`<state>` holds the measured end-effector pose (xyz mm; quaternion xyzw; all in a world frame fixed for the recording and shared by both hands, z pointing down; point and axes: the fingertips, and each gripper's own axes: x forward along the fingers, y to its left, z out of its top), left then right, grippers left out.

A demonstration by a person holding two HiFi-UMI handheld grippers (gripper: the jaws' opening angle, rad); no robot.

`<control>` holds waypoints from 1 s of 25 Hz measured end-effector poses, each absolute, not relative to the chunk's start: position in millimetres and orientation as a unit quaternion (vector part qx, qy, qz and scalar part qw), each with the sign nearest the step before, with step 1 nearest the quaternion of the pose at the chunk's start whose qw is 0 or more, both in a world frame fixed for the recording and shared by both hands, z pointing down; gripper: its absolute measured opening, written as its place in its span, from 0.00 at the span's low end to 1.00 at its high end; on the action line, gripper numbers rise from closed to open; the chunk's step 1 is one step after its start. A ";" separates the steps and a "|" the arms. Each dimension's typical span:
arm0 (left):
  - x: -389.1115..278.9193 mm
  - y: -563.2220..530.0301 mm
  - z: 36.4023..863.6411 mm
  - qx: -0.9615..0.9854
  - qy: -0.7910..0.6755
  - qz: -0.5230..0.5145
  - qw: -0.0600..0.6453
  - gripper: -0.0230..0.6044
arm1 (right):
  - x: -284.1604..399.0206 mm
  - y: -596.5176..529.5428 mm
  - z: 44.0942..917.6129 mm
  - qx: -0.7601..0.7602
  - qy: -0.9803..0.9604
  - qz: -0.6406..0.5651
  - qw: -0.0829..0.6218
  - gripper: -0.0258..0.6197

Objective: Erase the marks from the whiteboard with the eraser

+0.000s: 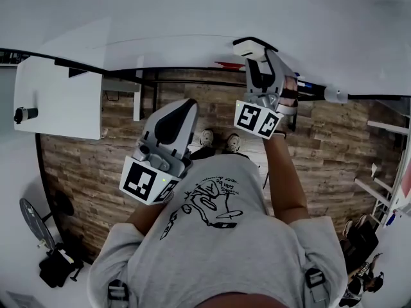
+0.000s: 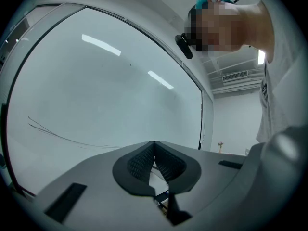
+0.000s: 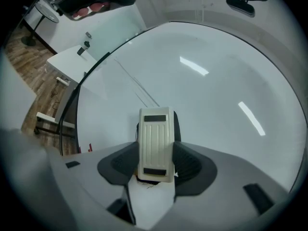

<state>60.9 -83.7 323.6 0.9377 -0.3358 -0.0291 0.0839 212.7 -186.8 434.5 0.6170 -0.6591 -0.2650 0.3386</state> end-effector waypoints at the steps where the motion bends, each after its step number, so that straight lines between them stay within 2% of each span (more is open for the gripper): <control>1: 59.9 -84.2 321.9 0.937 -0.338 -0.030 0.082 0.07 | 208.5 -187.6 439.4 0.614 -0.660 -0.264 0.342 0.39; 16: 43.0 -67.6 300.3 0.931 -0.357 -0.053 0.055 0.07 | 179.3 -186.5 481.8 0.558 -0.688 -0.226 0.405 0.39; 25: 34.9 -74.3 297.7 0.928 -0.364 -0.064 0.050 0.07 | 175.7 -154.8 437.9 0.555 -0.699 -0.233 0.385 0.39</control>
